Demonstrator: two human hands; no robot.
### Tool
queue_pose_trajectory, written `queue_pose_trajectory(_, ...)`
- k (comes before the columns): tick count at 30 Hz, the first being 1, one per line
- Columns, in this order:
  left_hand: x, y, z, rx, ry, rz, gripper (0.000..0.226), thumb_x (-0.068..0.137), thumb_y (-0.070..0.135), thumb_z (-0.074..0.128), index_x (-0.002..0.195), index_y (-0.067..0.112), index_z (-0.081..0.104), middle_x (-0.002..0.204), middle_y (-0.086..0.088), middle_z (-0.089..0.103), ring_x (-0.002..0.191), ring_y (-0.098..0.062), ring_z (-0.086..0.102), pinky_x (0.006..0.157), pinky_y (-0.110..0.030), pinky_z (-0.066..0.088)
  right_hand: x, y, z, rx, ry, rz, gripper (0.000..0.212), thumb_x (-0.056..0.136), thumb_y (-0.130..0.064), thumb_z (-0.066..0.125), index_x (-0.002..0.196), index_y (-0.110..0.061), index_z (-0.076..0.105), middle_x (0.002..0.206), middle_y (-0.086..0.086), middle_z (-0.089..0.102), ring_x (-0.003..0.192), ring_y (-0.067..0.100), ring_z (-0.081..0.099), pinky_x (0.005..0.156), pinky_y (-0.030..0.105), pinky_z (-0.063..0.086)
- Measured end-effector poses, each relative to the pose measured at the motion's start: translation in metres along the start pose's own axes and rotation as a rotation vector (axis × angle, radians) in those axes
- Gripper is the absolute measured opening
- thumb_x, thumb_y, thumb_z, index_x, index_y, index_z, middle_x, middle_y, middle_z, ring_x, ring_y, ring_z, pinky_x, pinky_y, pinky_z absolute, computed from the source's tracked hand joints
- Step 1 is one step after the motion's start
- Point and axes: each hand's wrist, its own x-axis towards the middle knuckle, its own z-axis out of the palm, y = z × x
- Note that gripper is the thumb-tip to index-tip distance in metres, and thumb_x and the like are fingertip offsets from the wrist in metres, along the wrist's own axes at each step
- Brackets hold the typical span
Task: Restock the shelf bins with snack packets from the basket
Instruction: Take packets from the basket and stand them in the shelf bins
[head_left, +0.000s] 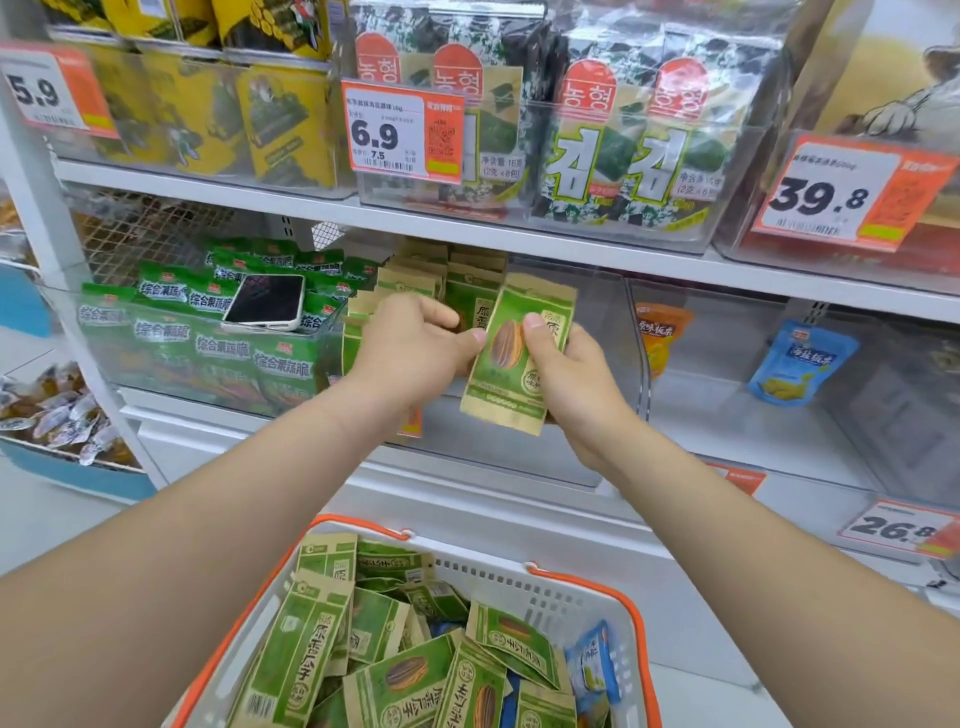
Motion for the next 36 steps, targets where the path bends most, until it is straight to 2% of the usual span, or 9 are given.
queue_pose_trajectory(2,0.005,0.005,-0.007,0.306,0.064,0.182,0.009,0.089,0.020,0.079,0.089,0.023,0.070,0.081,0.006,0.074,0.086,-0.013,0.071,0.075,-0.025,0.051,0.017,0.002,-0.002,-0.013,0.071,0.002,0.033,0.105,-0.048,0.050,0.123,-0.020,0.053,0.115,0.006,0.075,0.097,0.027,0.077,0.077,0.057,0.064)
queue_pose_trajectory(4,0.013,0.002,-0.010,0.587,0.110,0.290,0.010,0.088,0.021,0.074,0.092,0.029,0.071,0.098,0.008,0.072,0.104,-0.023,0.063,0.087,-0.033,0.047,0.034,0.004,-0.003,-0.007,0.100,-0.017,0.019,0.108,-0.035,0.049,0.123,-0.023,0.050,0.120,0.005,0.072,0.102,0.028,0.075,0.081,0.057,0.063)
queue_pose_trajectory(6,0.020,-0.004,-0.009,0.870,0.159,0.323,0.026,0.084,0.023,0.075,0.108,0.031,0.067,0.121,0.000,0.061,0.119,-0.033,0.047,0.096,-0.044,0.037,0.050,0.009,-0.003,-0.088,0.092,-0.062,0.016,0.103,-0.031,0.055,0.119,-0.031,0.054,0.118,0.001,0.073,0.104,0.026,0.074,0.089,0.058,0.060)
queue_pose_trajectory(10,0.032,-0.017,-0.007,1.136,0.208,0.335,0.057,0.075,0.028,0.079,0.125,0.022,0.052,0.133,-0.009,0.047,0.127,-0.037,0.038,0.102,-0.052,0.031,0.066,0.014,0.004,-0.387,0.105,-0.139,0.019,0.098,-0.028,0.064,0.116,-0.033,0.062,0.100,0.001,0.074,0.095,0.025,0.071,0.087,0.044,0.059)
queue_pose_trajectory(14,0.042,-0.028,-0.009,1.199,0.182,0.250,0.067,0.077,0.040,0.081,0.128,0.016,0.044,0.137,-0.012,0.048,0.129,-0.039,0.041,0.102,-0.052,0.035,0.085,0.020,0.016,-0.516,0.121,-0.136,0.015,0.100,-0.023,0.065,0.115,-0.022,0.067,0.100,0.007,0.073,0.095,0.029,0.069,0.086,0.039,0.057)
queue_pose_trajectory(22,0.048,-0.034,-0.003,1.249,0.168,0.242,0.066,0.078,0.032,0.080,0.130,0.013,0.046,0.136,-0.015,0.047,0.131,-0.039,0.039,0.108,-0.056,0.038,0.109,0.037,0.044,-0.665,0.127,-0.068,0.028,0.102,-0.028,0.061,0.124,-0.011,0.059,0.112,0.011,0.067,0.102,0.028,0.056,0.083,0.033,0.048)
queue_pose_trajectory(26,0.050,-0.037,-0.003,1.255,0.178,0.260,0.066,0.078,0.033,0.080,0.131,0.014,0.046,0.136,-0.015,0.047,0.131,-0.040,0.039,0.107,-0.055,0.038,0.117,0.039,0.046,-0.658,0.180,-0.020,0.036,0.099,-0.035,0.066,0.119,-0.007,0.057,0.113,0.012,0.066,0.111,0.032,0.061,0.086,0.038,0.055)
queue_pose_trajectory(30,0.050,-0.037,-0.005,1.240,0.169,0.268,0.066,0.079,0.036,0.081,0.130,0.014,0.046,0.136,-0.015,0.047,0.131,-0.039,0.039,0.109,-0.057,0.037,0.116,0.040,0.043,-0.592,0.227,0.026,0.054,0.095,-0.039,0.073,0.131,-0.003,0.052,0.125,0.012,0.063,0.115,0.033,0.065,0.093,0.043,0.057)
queue_pose_trajectory(36,0.045,-0.031,-0.007,1.207,0.184,0.280,0.067,0.079,0.040,0.081,0.127,0.013,0.044,0.134,-0.013,0.048,0.129,-0.038,0.042,0.108,-0.053,0.035,0.113,0.039,0.042,-0.643,0.173,0.072,0.035,0.092,-0.037,0.073,0.113,-0.012,0.060,0.108,0.007,0.067,0.103,0.028,0.064,0.082,0.033,0.055)
